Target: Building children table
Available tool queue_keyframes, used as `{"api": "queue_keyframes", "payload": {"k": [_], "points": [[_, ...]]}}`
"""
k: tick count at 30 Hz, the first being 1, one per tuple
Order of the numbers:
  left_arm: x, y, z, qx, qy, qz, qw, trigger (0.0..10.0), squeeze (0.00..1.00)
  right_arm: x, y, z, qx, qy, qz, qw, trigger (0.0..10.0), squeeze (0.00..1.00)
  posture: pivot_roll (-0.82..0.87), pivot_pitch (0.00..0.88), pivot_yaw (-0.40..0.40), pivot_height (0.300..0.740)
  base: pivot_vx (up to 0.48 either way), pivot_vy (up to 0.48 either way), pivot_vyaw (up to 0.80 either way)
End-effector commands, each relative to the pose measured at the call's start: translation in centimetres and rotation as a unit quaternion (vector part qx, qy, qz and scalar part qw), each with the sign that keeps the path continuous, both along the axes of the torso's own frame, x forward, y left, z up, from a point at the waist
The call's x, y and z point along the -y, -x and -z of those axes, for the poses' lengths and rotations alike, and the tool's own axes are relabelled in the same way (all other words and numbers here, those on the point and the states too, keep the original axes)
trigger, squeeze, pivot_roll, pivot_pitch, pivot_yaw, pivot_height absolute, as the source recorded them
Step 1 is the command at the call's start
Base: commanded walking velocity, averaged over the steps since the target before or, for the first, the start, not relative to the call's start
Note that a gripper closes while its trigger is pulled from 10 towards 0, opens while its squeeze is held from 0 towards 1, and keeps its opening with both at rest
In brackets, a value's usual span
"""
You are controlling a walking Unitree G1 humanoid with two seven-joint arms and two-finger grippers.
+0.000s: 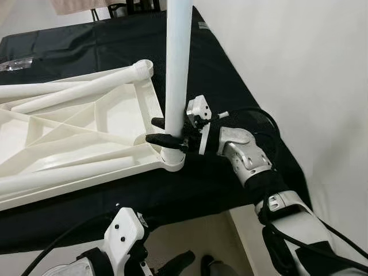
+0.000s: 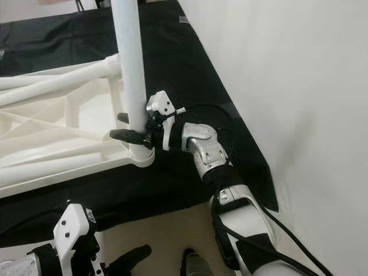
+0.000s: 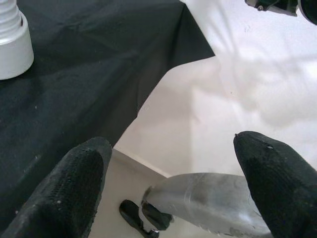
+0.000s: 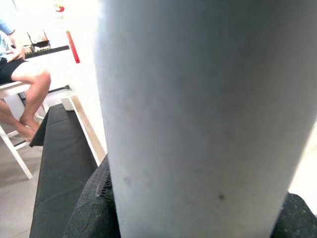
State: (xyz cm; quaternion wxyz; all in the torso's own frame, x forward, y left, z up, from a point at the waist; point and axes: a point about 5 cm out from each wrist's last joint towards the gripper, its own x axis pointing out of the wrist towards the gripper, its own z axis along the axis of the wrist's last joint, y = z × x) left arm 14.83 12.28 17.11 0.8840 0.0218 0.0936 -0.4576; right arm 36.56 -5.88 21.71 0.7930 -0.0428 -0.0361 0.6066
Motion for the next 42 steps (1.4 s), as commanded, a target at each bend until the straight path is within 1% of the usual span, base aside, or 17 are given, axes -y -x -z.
{"api": "queue_keyframes", "payload": {"k": [1,10,11,12,14,18,20,21,23,25,27,28,32,33,35,38,42], "points": [[-0.1,0.3,0.3,-0.016,-0.001,0.003,1.000,10.0,0.00,1.4,0.3,5.8,-0.116,0.071,0.055,0.989,10.0,0.00,0.05,0.334,-0.010,0.740,0.000,0.000,0.00],[0.0,0.4,0.3,-0.019,0.000,0.003,1.000,10.0,0.00,1.7,0.7,5.8,-0.087,0.062,0.041,0.993,10.0,0.00,0.05,0.337,-0.011,0.740,0.000,0.000,0.00],[0.0,0.4,0.3,-0.019,0.000,0.003,1.000,10.0,0.00,1.8,1.2,5.6,-0.055,0.053,0.012,0.997,10.0,0.00,0.05,0.338,-0.008,0.740,0.000,0.000,0.00],[0.0,0.4,0.3,-0.019,0.000,0.003,1.000,10.0,0.00,1.8,1.2,5.6,-0.055,0.053,0.012,0.997,10.0,0.00,0.05,0.338,-0.008,0.740,0.000,0.000,0.00],[0.0,0.5,0.4,-0.020,0.000,0.004,1.000,10.0,0.00,2.0,1.7,5.2,-0.003,0.043,-0.013,0.999,10.0,0.00,0.05,0.335,-0.008,0.740,0.000,0.000,0.00],[0.0,0.5,0.4,-0.021,0.000,0.004,1.000,10.0,0.00,2.0,1.8,5.1,0.010,0.048,-0.014,0.999,10.0,0.00,0.05,0.335,-0.008,0.740,0.000,0.000,0.00],[0.0,0.5,0.4,-0.021,0.000,0.004,1.000,10.0,0.00,2.2,2.1,5.4,0.044,0.084,-0.030,0.995,10.0,0.00,0.05,0.331,-0.007,0.740,0.000,0.000,0.00],[0.0,0.5,0.4,-0.021,0.000,0.004,1.000,10.0,0.00,2.2,2.1,5.4,0.044,0.084,-0.030,0.995,10.0,0.00,0.05,0.331,-0.007,0.740,0.000,0.000,0.00],[0.0,0.5,0.4,-0.022,0.001,0.004,1.000,10.0,0.00,2.3,2.2,5.8,0.062,0.121,-0.043,0.990,10.0,0.00,0.05,0.324,-0.009,0.740,0.000,0.000,0.00],[0.0,0.5,0.4,-0.022,0.001,0.004,1.000,10.0,0.00,2.4,2.3,5.9,0.068,0.133,-0.046,0.988,10.0,0.00,0.05,0.323,-0.009,0.740,0.000,0.000,0.00],[0.0,0.5,0.5,-0.022,0.001,0.004,1.000,10.0,0.00,2.5,2.4,6.1,0.078,0.158,-0.054,0.983,10.0,0.00,0.05,0.323,-0.009,0.740,0.000,0.000,0.00],[0.0,0.6,0.5,-0.022,0.001,0.004,1.000,10.0,0.00,2.6,2.5,6.4,0.091,0.184,-0.063,0.977,10.0,0.00,0.05,0.320,-0.010,0.740,0.000,0.000,0.00],[0.1,0.6,0.5,-0.022,0.001,0.004,1.000,10.0,0.00,2.8,2.6,6.7,0.105,0.218,-0.071,0.968,10.0,0.00,0.04,0.318,-0.011,0.740,0.000,0.000,0.00],[0.1,0.6,0.5,-0.022,0.002,0.005,1.000,10.0,0.00,2.9,2.4,6.9,0.111,0.233,-0.061,0.964,10.0,0.00,0.04,0.316,-0.012,0.740,0.000,0.000,0.00],[0.1,0.6,0.5,-0.022,0.002,0.005,1.000,10.0,0.00,2.9,2.4,6.9,0.111,0.233,-0.061,0.964,10.0,0.00,0.04,0.316,-0.012,0.740,0.000,0.000,0.00],[0.1,0.6,0.5,-0.022,0.002,0.004,1.000,10.0,0.00,2.9,1.9,7.2,0.118,0.260,-0.028,0.958,10.0,0.00,0.04,0.317,-0.013,0.740,0.000,0.000,0.00],[0.1,0.6,0.4,-0.022,0.003,0.004,1.000,10.0,0.00,2.7,1.7,7.5,0.113,0.266,-0.008,0.957,10.0,0.00,0.05,0.323,-0.010,0.740,0.000,0.000,0.00]]}}
